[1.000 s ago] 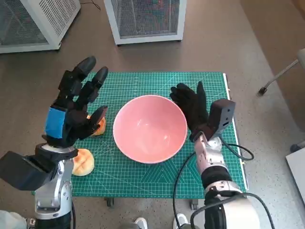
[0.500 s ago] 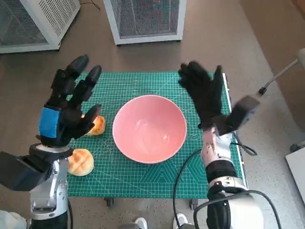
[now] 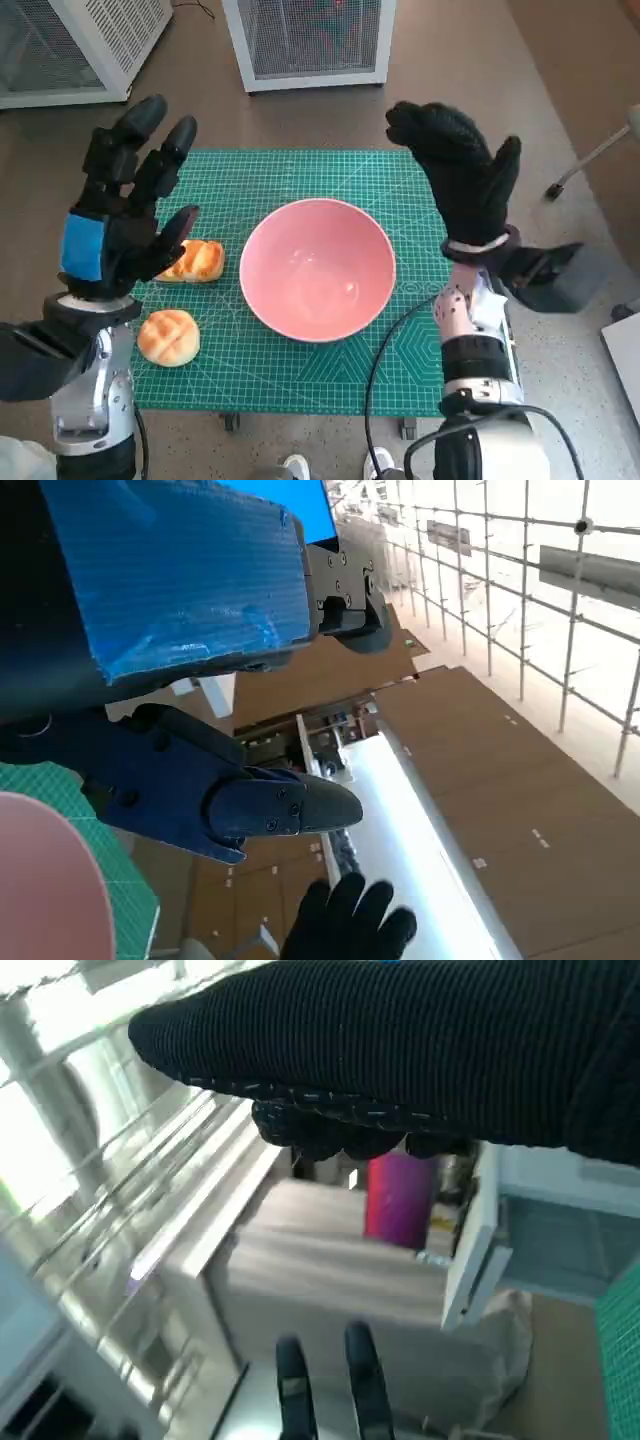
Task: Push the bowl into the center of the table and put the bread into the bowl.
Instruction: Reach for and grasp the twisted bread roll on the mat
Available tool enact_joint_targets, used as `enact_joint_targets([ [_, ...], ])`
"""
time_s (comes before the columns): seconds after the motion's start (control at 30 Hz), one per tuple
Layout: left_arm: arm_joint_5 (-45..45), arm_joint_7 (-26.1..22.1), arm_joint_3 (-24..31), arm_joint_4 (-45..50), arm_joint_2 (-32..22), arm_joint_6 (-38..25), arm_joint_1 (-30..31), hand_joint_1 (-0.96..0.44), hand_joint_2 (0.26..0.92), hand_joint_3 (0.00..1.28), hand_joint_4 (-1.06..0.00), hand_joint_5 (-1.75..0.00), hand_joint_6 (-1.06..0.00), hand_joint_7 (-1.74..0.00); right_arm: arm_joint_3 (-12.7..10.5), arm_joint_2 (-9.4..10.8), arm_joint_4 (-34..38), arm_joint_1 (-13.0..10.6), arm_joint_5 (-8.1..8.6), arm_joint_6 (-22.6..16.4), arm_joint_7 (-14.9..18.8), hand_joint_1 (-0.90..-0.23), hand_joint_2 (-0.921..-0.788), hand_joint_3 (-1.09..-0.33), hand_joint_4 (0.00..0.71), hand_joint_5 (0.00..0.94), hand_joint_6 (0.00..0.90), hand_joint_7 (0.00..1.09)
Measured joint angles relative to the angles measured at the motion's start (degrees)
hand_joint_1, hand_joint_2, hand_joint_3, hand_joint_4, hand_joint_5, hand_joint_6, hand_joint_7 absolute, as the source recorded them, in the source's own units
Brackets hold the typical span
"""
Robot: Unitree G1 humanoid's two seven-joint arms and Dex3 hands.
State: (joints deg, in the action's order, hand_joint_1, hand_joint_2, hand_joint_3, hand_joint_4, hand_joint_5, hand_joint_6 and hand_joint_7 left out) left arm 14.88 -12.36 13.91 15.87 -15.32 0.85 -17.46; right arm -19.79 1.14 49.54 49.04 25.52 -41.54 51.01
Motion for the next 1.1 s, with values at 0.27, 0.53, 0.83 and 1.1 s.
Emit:
enact_joint_targets([
  [0.27, 0.5, -1.0, -0.3, -1.5, 0.0, 0.4, -1.2, -0.45, 0.921, 0.24, -0.29, 0.00, -0.03, -0.63, 2.2, 0.0, -6.0, -3.2, 1.30, 1.4, 0.3, -0.624, -0.921, -0.587, 0.264, 0.000, 0.391, 0.00],
  [0.53, 0.5, -2.6, -0.4, -2.6, -0.6, 1.9, -2.3, -0.44, 0.921, 0.24, -0.29, 0.00, -0.03, -0.62, 3.6, -0.1, -9.3, -5.0, 1.55, 2.6, -0.2, -0.632, -0.921, -0.579, 0.263, 0.000, 0.389, 0.00],
  [0.83, -2.7, -4.3, 0.2, -3.9, -5.5, 3.7, -3.3, -0.41, 0.921, 0.21, -0.28, 0.00, -0.03, -0.60, 4.3, -0.7, -11.2, -5.9, 1.89, 2.7, -0.6, -0.608, -0.921, -0.577, 0.258, 0.000, 0.390, 0.00],
  [1.1, -11.8, -6.8, 0.6, -7.3, -16.3, 6.2, -4.3, -0.40, 0.918, 0.08, -0.27, 0.00, -0.02, -0.54, 4.4, -1.2, -13.2, -7.6, 3.66, 2.7, 0.0, -0.587, -0.921, -0.578, 0.240, 0.000, 0.367, 0.00],
])
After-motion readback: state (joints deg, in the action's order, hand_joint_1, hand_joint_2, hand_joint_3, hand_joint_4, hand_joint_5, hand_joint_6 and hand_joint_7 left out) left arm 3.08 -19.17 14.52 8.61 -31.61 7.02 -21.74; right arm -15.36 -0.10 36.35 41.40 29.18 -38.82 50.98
